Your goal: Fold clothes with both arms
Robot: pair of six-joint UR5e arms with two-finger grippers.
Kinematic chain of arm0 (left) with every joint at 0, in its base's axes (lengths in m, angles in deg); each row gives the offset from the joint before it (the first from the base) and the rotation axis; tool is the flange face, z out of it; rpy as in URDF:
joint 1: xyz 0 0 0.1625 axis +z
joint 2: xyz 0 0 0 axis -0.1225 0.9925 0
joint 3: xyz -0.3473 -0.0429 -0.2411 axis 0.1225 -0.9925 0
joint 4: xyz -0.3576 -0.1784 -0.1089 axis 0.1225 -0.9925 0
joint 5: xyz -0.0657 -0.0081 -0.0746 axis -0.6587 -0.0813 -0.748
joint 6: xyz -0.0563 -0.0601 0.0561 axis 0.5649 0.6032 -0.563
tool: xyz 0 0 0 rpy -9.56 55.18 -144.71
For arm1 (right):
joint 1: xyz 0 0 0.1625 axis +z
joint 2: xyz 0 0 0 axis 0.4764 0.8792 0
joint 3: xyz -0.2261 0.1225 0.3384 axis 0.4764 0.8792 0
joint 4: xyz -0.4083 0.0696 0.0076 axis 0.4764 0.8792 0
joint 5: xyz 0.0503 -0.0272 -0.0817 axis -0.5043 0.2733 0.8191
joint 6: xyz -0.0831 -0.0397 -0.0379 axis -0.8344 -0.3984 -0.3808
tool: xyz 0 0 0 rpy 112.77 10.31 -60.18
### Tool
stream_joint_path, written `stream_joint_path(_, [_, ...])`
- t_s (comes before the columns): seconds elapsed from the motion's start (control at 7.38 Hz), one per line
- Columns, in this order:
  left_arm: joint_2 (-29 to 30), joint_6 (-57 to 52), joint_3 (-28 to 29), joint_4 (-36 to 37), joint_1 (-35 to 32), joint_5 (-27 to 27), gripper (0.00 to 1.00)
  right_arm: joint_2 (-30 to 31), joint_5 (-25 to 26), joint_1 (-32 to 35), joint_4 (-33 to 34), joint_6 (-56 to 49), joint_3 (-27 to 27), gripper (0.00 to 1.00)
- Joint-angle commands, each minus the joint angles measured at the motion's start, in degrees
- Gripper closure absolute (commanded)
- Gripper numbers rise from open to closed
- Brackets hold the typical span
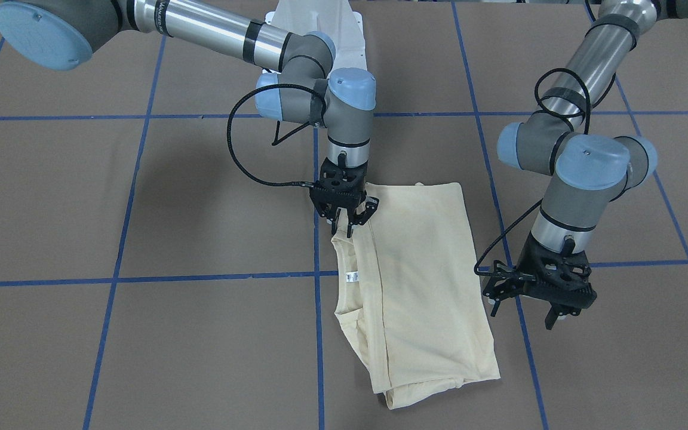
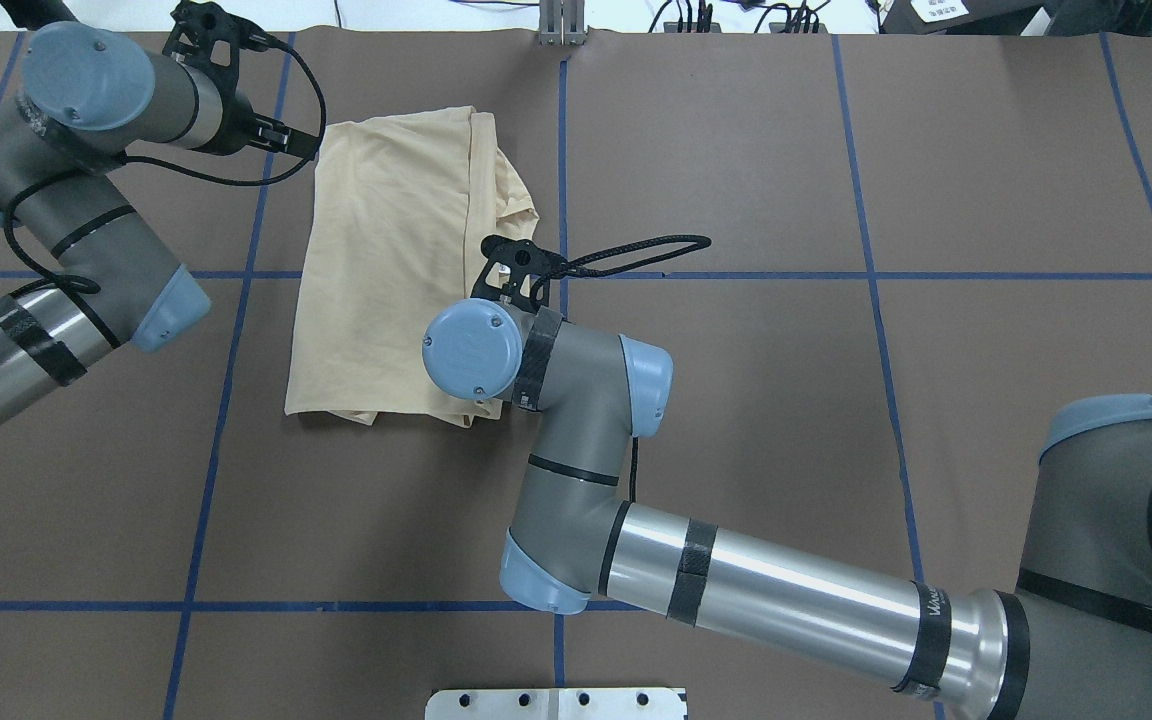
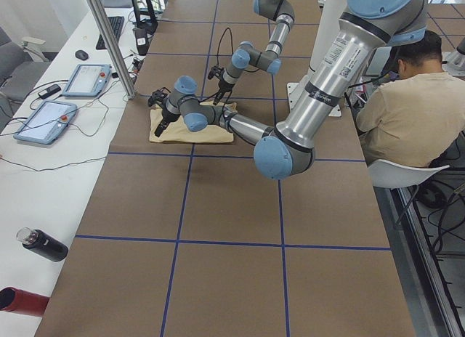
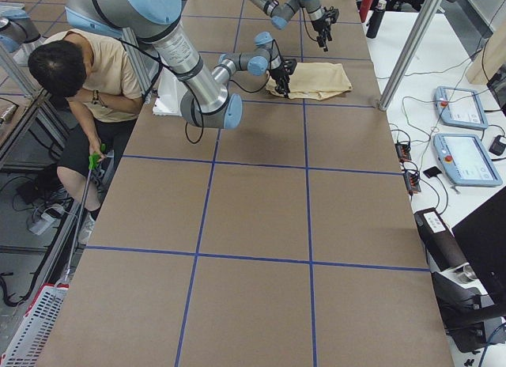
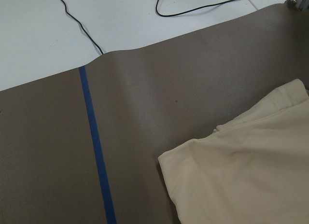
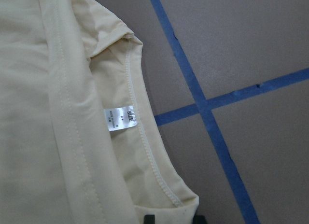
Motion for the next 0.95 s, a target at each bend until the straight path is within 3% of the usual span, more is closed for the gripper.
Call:
stream_joint_path(0.0, [-0.1, 0.0, -0.1, 0.0, 0.0, 0.0, 0.0, 0.0, 0.0, 0.1, 1.7, -1.6, -0.1, 1.0])
stream_joint_path(0.27, [-0.1, 0.1, -0.1, 0.0, 0.0, -0.1, 0.0, 1.2, -0.4, 0.2, 4.2, -2.5, -3.4, 1.0])
stream_joint_path(0.41, [0.0, 0.9, -0.1, 0.0, 0.2, 0.0, 0.0, 6.0, -0.6, 0.2, 6.6, -2.5, -10.9, 1.0])
stream_joint_path(0.68, [0.0, 1.1, -0.1, 0.0, 0.3, -0.1, 0.0, 21.9, -0.1, -3.1, 8.8, -2.5, -29.8, 1.0])
stream_joint_path(0.81, [0.0, 1.1, -0.1, 0.0, 0.3, -0.1, 0.0, 26.2, 1.7, -5.4, 8.9, -2.5, -34.9, 1.0])
